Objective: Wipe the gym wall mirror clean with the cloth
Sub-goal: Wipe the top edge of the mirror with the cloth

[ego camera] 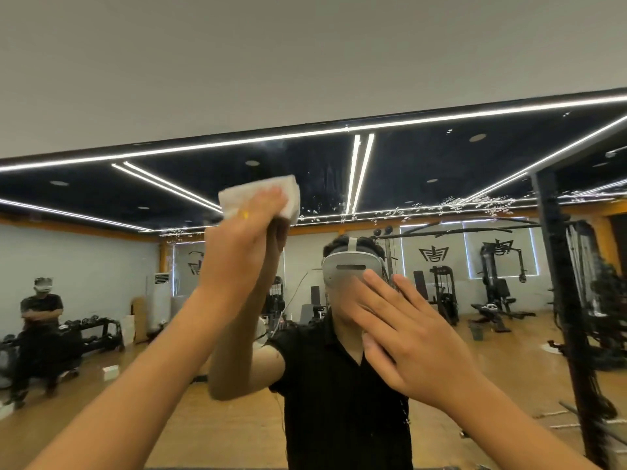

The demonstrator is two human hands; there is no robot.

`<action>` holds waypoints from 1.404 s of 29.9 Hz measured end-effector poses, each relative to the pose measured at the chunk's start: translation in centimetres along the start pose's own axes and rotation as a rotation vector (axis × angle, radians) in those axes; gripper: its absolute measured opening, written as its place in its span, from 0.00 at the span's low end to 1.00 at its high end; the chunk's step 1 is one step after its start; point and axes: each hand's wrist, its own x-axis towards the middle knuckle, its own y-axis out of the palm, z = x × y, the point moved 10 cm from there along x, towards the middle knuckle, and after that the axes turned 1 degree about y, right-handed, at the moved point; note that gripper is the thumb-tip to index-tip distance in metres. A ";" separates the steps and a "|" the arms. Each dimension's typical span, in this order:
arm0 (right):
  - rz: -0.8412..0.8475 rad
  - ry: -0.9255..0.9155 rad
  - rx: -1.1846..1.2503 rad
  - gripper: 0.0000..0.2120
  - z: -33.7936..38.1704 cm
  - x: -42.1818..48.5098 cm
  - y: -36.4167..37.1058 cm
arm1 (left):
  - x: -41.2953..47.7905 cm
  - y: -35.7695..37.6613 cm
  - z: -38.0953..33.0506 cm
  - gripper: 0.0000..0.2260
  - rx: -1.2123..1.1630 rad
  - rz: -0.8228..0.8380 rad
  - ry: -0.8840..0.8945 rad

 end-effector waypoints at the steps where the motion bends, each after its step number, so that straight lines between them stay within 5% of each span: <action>1: 0.001 0.000 -0.002 0.25 0.0 -0.1 0.0 | -1.2 0.3 -0.2 0.16 0.003 0.027 0.008; 8: -0.007 -0.004 -0.004 0.25 -0.1 0.0 0.1 | -0.7 0.5 1.0 0.17 -0.256 0.013 -0.192; 18: 0.011 0.001 0.016 0.25 -0.2 0.0 0.2 | -0.8 2.0 1.5 0.22 -0.122 0.023 -0.316; 24: 0.032 0.003 0.009 0.25 -0.3 -0.1 0.5 | -0.9 2.5 2.2 0.16 -0.219 -0.026 -0.237; 36: 0.047 0.000 0.005 0.26 -0.3 -0.1 0.5 | 8.3 0.5 0.9 0.10 -0.039 -0.194 -0.155; 42: 0.044 0.004 0.003 0.26 -0.4 -0.1 0.4 | 0.1 3.8 0.7 0.21 -0.192 -0.159 -0.081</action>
